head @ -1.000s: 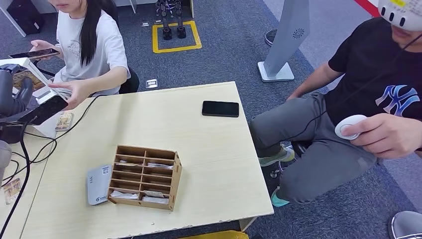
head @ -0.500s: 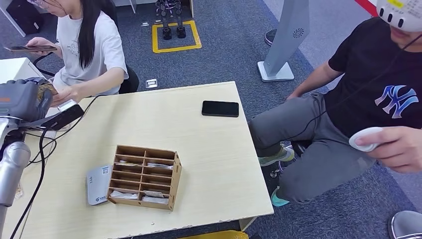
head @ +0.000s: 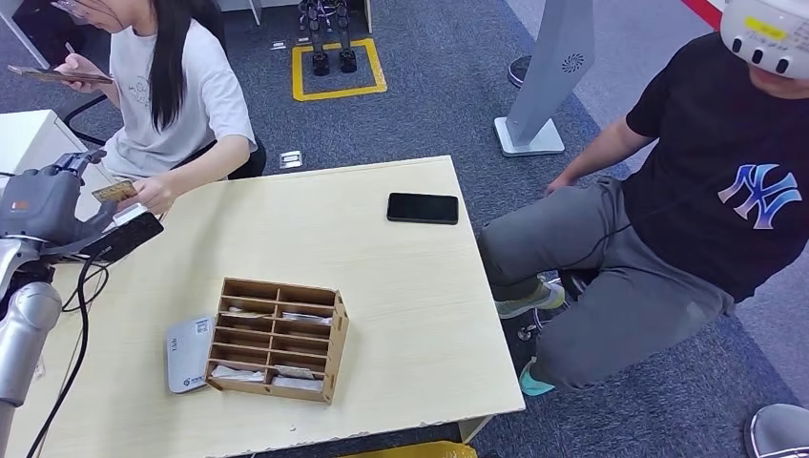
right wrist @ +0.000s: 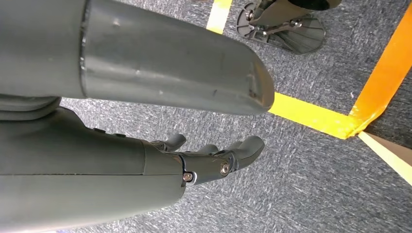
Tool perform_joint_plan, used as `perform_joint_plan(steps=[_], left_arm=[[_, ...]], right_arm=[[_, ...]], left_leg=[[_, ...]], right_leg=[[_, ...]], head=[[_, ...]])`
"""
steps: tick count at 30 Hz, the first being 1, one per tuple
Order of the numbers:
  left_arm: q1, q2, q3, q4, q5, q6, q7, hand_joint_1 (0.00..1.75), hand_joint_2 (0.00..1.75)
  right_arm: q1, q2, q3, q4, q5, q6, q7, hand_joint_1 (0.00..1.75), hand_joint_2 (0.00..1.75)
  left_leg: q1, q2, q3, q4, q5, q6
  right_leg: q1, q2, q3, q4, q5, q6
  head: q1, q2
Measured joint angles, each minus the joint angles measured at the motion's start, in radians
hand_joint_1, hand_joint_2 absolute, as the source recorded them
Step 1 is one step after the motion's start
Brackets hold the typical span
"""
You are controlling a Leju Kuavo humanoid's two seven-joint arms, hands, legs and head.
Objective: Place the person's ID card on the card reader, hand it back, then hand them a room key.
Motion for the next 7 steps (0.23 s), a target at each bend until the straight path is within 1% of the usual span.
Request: perform_joint_plan(steps=[4, 7], left_arm=[[0.012, 0.007, 0.0, 0.0, 0.004, 0.001, 0.001, 0.0, 1.75], [0.03, 0.023, 0.006, -0.006, 0.024, 0.011, 0.005, 0.0, 1.75]], right_arm=[[0.002, 0.0, 0.0, 0.0, -0.002, -0.001, 0.0, 0.0, 0.0], [0.003, 0.0, -0.001, 0.0, -0.014, -0.004, 0.0, 0.0, 0.0]], left_leg=[[0.0, 0.0, 0.0, 0.0, 0.0, 0.0], [0.0, 0.001, 0.0, 0.0, 0.0, 0.0]], right_leg=[[0.0, 0.0, 0.0, 0.0, 0.0, 0.0], [0.0, 0.001, 0.001, 0.001, 0.0, 0.0]], head=[[0.0, 0.0], [0.0, 0.0]])
